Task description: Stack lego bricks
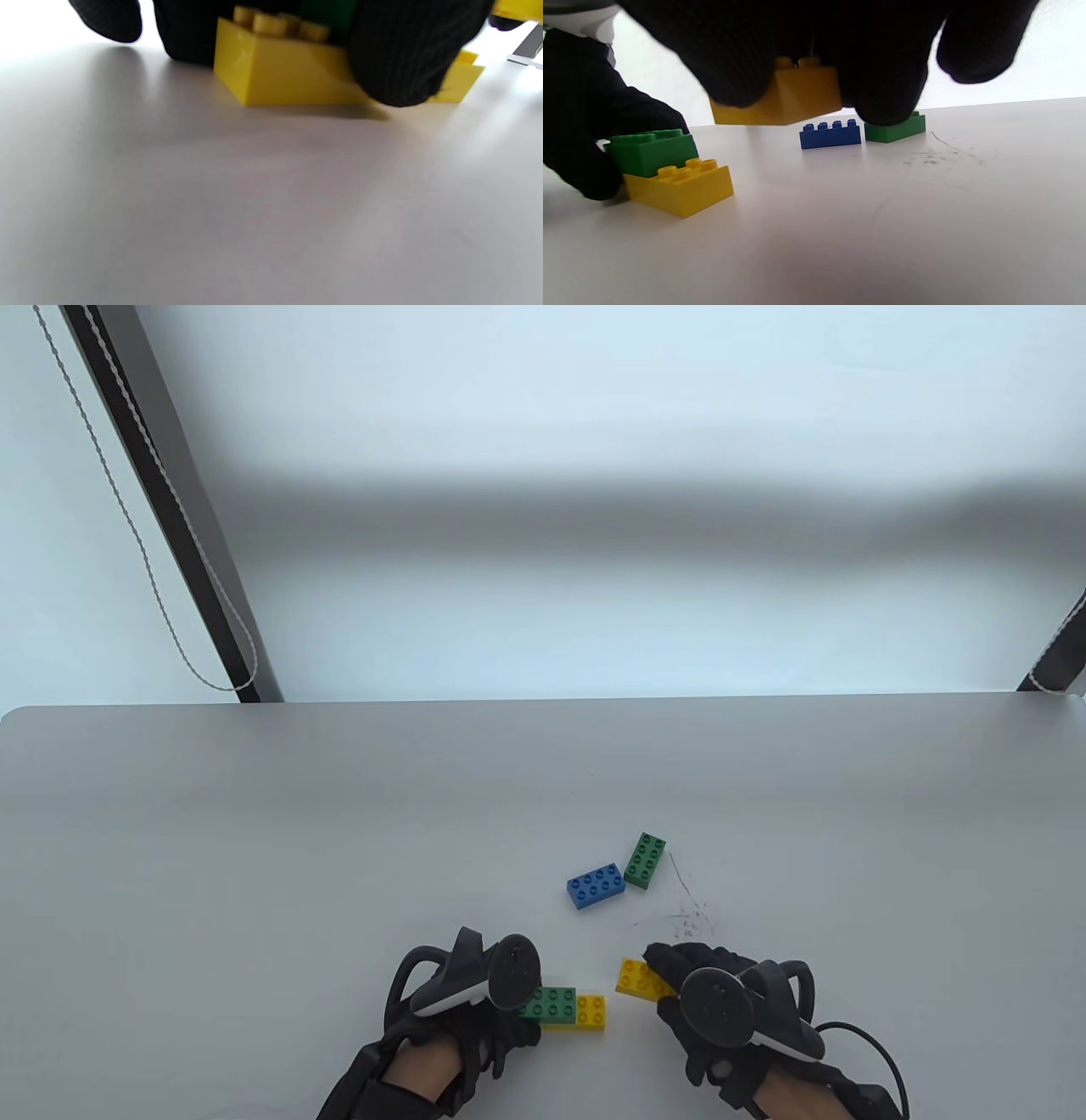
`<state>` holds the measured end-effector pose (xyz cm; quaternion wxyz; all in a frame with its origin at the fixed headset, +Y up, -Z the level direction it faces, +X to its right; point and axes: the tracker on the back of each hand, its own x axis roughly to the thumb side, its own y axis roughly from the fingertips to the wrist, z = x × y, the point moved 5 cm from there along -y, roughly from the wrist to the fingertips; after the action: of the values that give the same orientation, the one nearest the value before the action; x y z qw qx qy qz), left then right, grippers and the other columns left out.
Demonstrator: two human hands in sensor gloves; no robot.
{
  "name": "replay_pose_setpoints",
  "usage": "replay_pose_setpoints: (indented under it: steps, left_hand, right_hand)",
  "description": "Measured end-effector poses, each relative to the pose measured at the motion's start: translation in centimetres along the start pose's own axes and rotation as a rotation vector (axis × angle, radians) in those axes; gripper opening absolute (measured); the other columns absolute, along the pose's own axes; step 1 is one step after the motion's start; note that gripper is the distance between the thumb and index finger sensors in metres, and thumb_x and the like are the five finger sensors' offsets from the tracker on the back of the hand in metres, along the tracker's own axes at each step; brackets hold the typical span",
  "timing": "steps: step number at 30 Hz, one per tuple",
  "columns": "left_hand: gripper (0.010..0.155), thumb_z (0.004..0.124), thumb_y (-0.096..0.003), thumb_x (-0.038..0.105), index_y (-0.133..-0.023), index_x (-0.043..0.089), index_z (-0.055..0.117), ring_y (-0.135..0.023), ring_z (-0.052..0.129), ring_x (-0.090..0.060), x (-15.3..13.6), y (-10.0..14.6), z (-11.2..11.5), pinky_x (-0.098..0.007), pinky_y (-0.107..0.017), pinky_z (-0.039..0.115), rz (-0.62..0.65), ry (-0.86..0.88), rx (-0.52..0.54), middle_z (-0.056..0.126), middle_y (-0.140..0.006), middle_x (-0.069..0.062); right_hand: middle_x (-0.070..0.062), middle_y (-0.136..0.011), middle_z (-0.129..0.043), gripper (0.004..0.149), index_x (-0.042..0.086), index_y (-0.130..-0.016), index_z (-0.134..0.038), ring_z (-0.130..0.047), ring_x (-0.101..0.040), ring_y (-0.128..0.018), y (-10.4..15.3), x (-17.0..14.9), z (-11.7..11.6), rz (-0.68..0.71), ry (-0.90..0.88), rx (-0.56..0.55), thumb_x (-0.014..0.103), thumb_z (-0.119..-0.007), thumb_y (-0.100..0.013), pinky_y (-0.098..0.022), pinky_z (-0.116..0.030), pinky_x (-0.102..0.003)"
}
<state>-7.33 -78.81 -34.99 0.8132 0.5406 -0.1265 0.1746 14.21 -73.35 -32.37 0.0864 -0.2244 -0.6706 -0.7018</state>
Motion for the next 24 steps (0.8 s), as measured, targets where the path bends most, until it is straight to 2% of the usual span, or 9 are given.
replay_pose_setpoints:
  steps: [10, 24]
  left_hand:
    - [0.067, 0.087, -0.0328, 0.056, -0.092, 0.033, 0.065, -0.085, 0.070, -0.027, -0.1, 0.0, 0.0, -0.061, -0.070, 0.058, 0.000, 0.005, -0.003, 0.071, -0.092, 0.000]
    - [0.067, 0.087, -0.0326, 0.056, -0.092, 0.033, 0.065, -0.085, 0.069, -0.027, -0.1, 0.0, 0.0, -0.062, -0.070, 0.058, 0.001, 0.007, -0.005, 0.071, -0.092, 0.000]
  right_hand:
    - [-0.009, -0.086, -0.086, 0.062, 0.018, -0.089, -0.071, -0.098, -0.034, -0.069, -0.2, -0.3, -1.4, 0.027, -0.050, 0.059, 0.034, -0.091, -0.033, -0.054, -0.079, -0.059]
    - [-0.007, -0.088, -0.084, 0.061, 0.020, -0.089, -0.071, -0.095, -0.033, -0.072, -0.6, 0.1, -3.4, 0.061, -0.030, 0.122, 0.034, -0.091, -0.033, -0.056, -0.078, -0.058]
